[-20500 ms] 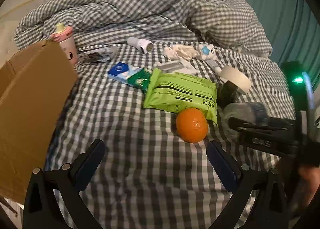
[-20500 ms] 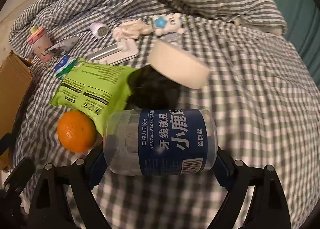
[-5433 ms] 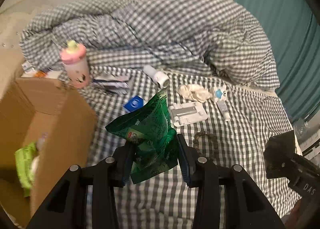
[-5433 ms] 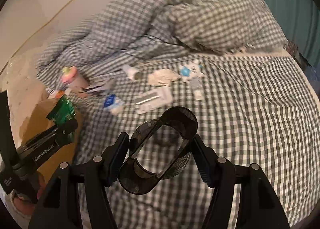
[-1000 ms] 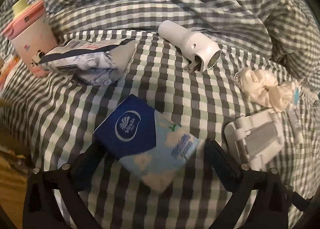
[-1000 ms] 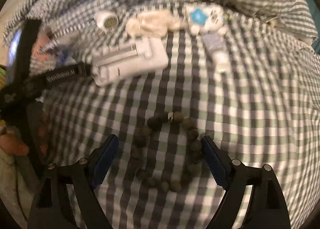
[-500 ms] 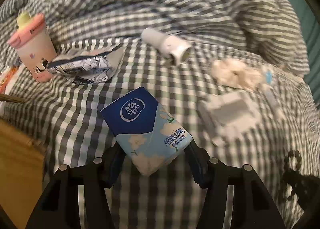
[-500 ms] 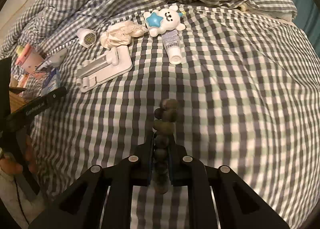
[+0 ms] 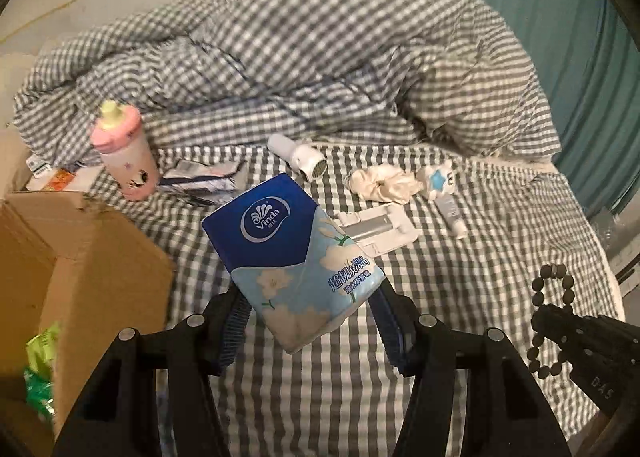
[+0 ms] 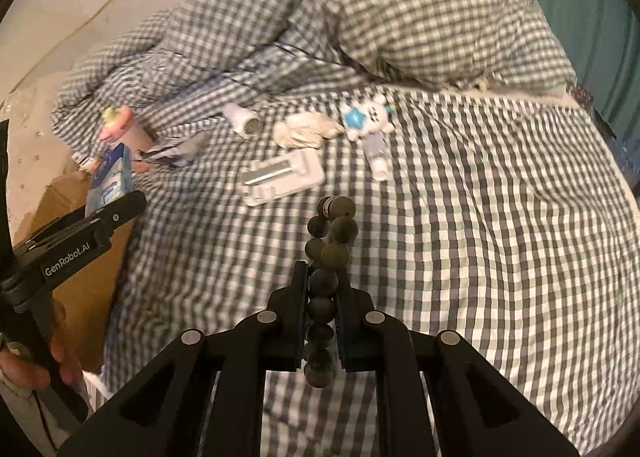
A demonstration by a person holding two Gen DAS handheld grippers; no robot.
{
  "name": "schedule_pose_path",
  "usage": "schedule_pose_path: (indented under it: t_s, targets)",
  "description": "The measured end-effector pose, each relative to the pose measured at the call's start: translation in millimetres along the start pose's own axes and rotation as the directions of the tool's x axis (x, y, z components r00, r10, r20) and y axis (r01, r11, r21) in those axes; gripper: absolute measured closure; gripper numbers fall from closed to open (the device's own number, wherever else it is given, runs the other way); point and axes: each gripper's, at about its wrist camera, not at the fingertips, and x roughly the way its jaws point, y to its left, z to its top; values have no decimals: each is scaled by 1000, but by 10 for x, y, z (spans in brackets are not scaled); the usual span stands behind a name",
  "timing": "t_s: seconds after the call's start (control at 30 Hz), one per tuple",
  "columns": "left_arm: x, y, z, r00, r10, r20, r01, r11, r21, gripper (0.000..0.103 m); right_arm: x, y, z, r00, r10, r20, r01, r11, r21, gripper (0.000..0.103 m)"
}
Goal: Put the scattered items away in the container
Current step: 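Carry the bracelet and tissue pack to the box and release them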
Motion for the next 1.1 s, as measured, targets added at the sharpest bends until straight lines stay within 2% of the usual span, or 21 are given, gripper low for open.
schedule_pose_path:
  t_s: [0.1,0.23,0.37,0.5,0.67,0.77,0.9,0.97,1.0,1.03,1.07,1.1]
  targets:
    - [-281,142,-40,1000,-7,4,7,999,-44,44,-194,212,-26,1000,19,19,-19,999,-34,92]
    - [-734,409,-118,999,-14,53,18,997,-81,44,-454,642,-46,996,68,63,-61,993,-101,92]
    - [-1179,818,-186,994,51,101,-40,993,-108,44,-614,1260,-58,986,144,80,-127,974,-190,92]
    - [-1454,1327,-336,986,128,104,-110,980,-164,44,-594,1957,-85,966,256,27,-238,927,-291,92]
    - [-1475,1993,-616,980,196,39,-180,950,-256,44,-384,2721,-202,944,323,-69,-324,866,-380,92]
    - [-1386,2304,-761,973,233,-7,-224,928,-297,43,-206,3101,-239,945,309,-109,-325,842,-430,92]
    - [-1244,2564,-883,971,237,-37,-235,911,-338,43,33,3452,-179,948,291,-128,-316,821,-475,92]
    - [-1160,2642,-901,971,234,-52,-238,907,-347,40,157,3567,-155,947,286,-145,-320,805,-500,91]
    - [-1109,2673,-892,972,227,-63,-235,906,-352,37,211,3625,-141,946,286,-150,-322,797,-511,85]
    - [-1068,2702,-883,972,223,-71,-233,905,-357,29,238,3662,-123,949,281,-141,-313,799,-513,74]
    - [-1045,2725,-881,971,227,-73,-238,902,-361,14,252,3671,-105,955,270,-119,-292,810,-508,40]
    - [-1030,2733,-875,969,238,-72,-248,897,-366,9,240,3654,-89,960,265,-90,-274,822,-499,18]
